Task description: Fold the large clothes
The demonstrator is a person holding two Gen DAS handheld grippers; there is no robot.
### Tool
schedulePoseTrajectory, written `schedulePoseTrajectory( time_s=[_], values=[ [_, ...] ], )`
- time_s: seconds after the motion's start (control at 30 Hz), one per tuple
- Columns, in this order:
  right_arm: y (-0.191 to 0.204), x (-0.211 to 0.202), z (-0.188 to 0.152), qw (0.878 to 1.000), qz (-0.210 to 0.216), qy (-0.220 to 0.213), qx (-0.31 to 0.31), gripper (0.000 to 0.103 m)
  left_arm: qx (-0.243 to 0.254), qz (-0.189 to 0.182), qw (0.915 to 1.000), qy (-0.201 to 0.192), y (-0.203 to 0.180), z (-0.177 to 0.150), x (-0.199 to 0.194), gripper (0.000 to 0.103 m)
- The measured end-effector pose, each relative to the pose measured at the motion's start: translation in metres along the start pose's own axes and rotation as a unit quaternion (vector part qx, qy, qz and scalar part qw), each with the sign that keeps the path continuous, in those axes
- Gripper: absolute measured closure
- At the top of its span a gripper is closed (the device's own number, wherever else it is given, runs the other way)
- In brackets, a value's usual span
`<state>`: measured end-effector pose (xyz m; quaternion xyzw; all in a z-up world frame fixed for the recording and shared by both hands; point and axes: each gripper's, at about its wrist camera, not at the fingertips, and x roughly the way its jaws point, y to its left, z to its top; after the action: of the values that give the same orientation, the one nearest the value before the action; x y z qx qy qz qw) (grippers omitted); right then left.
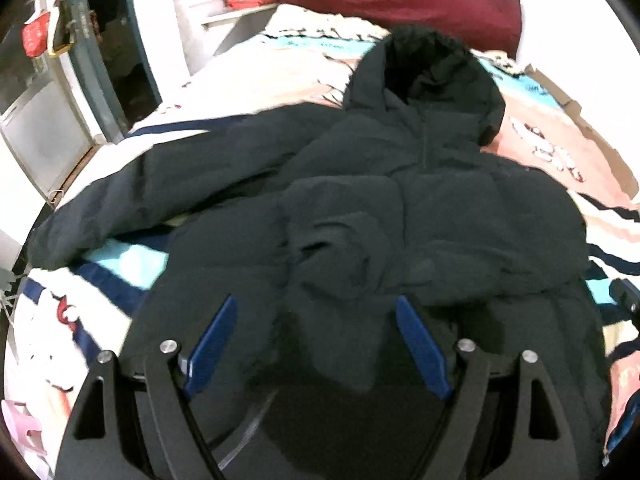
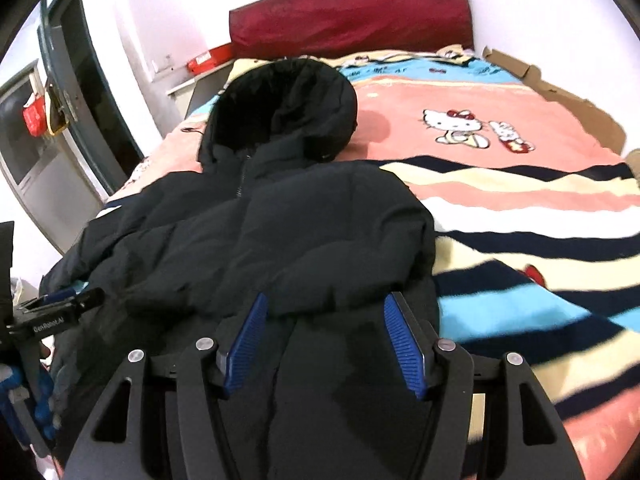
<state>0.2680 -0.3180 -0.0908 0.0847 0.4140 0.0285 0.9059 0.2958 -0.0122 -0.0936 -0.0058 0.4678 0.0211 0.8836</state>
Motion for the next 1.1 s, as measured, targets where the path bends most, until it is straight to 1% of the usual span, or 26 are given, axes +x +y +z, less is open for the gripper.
schedulePoseTrajectory(
  time_s=[0.13,0.23,0.33,0.43,0.53,0.63,0.7,0.77,0.9,1.1],
  values=[
    [0.015,-0.043,-0.010,1.000,-0.002,-0.022,0.001,0.042,-0.024,-0.009,0.9995,-0.017,0.032,-0.012,-0.041,0.021],
    [0.025,-0.076,-0.017,0.999,0.001,-0.041,0.006,0.042,-0.037,-0.017,0.9989,-0.025,0.054,-0.020,-0.062,0.021],
    [0.033,-0.098,-0.023,0.999,-0.001,-0.052,0.005,0.042,-0.050,-0.024,0.9980,-0.032,0.073,-0.031,-0.075,0.021],
    [0.042,-0.121,-0.032,0.998,0.002,-0.065,0.010,0.042,-0.071,-0.023,0.9961,-0.046,0.094,-0.046,-0.088,0.021],
    [0.045,-0.136,-0.039,0.997,0.001,-0.075,0.015,0.041,-0.095,-0.026,0.9935,-0.056,0.113,-0.058,-0.095,0.021],
    [0.046,-0.150,-0.045,0.996,-0.008,-0.088,0.031,0.040,-0.106,-0.027,0.9915,-0.071,0.129,-0.068,-0.100,0.021],
    [0.044,-0.154,-0.050,0.995,-0.013,-0.095,0.041,0.039,-0.113,-0.034,0.9900,-0.077,0.143,-0.075,-0.101,0.021],
    [0.044,-0.156,-0.055,0.994,-0.016,-0.097,0.049,0.038,-0.121,-0.040,0.9891,-0.074,0.154,-0.078,-0.099,0.021],
    [0.045,-0.146,-0.062,0.995,-0.024,-0.086,0.052,0.038,-0.139,-0.056,0.9867,-0.062,0.178,-0.080,-0.089,0.021],
    [0.050,-0.129,-0.061,0.996,-0.024,-0.071,0.045,0.038,-0.173,-0.062,0.9812,-0.059,0.212,-0.075,-0.062,0.021]
  ],
)
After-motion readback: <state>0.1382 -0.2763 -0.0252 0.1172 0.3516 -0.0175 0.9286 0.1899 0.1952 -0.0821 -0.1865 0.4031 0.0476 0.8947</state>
